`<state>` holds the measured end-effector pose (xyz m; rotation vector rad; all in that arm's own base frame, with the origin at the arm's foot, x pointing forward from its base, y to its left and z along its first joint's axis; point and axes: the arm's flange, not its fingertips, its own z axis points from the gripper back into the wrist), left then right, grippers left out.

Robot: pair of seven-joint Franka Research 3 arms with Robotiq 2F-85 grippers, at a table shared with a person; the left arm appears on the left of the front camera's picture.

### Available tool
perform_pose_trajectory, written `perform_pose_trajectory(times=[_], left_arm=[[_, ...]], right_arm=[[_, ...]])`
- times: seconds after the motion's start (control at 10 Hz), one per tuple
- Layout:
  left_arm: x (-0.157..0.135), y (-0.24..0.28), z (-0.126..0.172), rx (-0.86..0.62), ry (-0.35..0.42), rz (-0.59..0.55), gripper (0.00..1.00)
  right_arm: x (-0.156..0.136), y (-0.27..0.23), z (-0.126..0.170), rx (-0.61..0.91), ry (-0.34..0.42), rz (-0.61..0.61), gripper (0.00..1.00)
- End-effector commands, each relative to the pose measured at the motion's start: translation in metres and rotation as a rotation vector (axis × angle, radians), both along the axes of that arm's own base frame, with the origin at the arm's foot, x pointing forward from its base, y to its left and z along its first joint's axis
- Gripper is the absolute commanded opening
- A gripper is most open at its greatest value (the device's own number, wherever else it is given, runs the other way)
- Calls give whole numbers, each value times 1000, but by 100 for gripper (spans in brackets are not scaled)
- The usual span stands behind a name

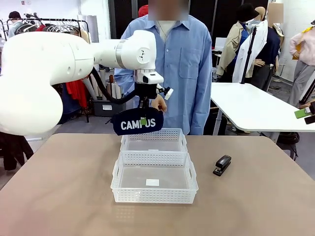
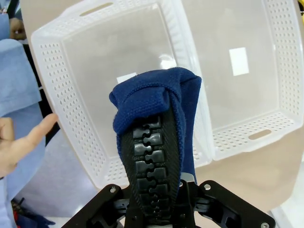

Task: Distribute items into two baskets.
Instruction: Place the picked Pencil pouch into the Organizing basket as instructed by the person.

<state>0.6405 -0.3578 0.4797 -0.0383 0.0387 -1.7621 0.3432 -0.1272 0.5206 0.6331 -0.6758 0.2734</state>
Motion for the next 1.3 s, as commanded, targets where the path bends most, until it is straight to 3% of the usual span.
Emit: perform_pose_trajectory(times=[0.0, 0.6, 1.2], left_arm=[[11, -14, 4, 12, -49, 8, 0], [23, -42, -23, -11, -97, -41, 0], [40, -60, -63, 12, -54, -77, 0]], right_arm=[[3, 0, 1, 29, -24, 8, 100], [3, 0, 1, 29, -24, 8, 100], [3, 0, 1, 29, -24, 8, 100]])
